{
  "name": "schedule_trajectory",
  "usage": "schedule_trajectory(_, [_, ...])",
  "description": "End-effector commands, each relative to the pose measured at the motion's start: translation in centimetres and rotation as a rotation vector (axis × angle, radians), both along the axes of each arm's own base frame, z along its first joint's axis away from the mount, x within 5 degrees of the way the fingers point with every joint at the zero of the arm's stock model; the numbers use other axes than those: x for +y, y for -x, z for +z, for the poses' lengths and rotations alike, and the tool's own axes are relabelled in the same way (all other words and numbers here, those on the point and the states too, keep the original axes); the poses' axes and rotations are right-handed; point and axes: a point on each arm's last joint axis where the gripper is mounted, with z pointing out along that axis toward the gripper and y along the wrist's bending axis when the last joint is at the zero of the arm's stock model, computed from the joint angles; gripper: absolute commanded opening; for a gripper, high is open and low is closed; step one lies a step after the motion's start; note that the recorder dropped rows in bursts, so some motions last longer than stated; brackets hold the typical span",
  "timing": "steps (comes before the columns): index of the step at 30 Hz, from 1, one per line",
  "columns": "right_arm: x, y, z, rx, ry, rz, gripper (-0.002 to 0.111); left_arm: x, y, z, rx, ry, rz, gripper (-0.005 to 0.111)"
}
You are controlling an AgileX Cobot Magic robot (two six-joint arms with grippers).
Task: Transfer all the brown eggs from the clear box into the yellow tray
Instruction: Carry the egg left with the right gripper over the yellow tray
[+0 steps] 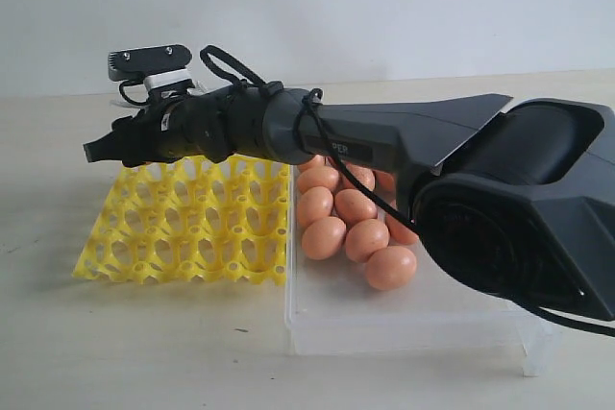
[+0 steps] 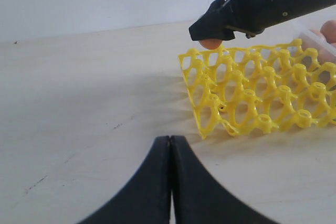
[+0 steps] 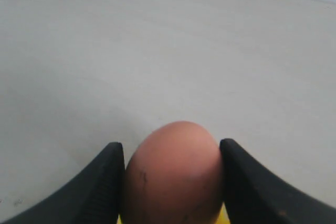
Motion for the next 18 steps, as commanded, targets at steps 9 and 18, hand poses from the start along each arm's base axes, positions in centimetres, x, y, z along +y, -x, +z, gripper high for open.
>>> schedule_trajectory(9, [-0.2, -0.6, -0.7, -0.011, -0.018, -0.016, 0.0, 0.0, 0.0, 0.3, -0.019, 0.007, -0.003, 0.0])
schedule_trajectory(18, [-0.1, -0.7, -1.8, -0.009, -0.015, -0.018, 0.0, 0.0, 0.0, 0.3, -0.019, 0.007, -0.003, 0.0])
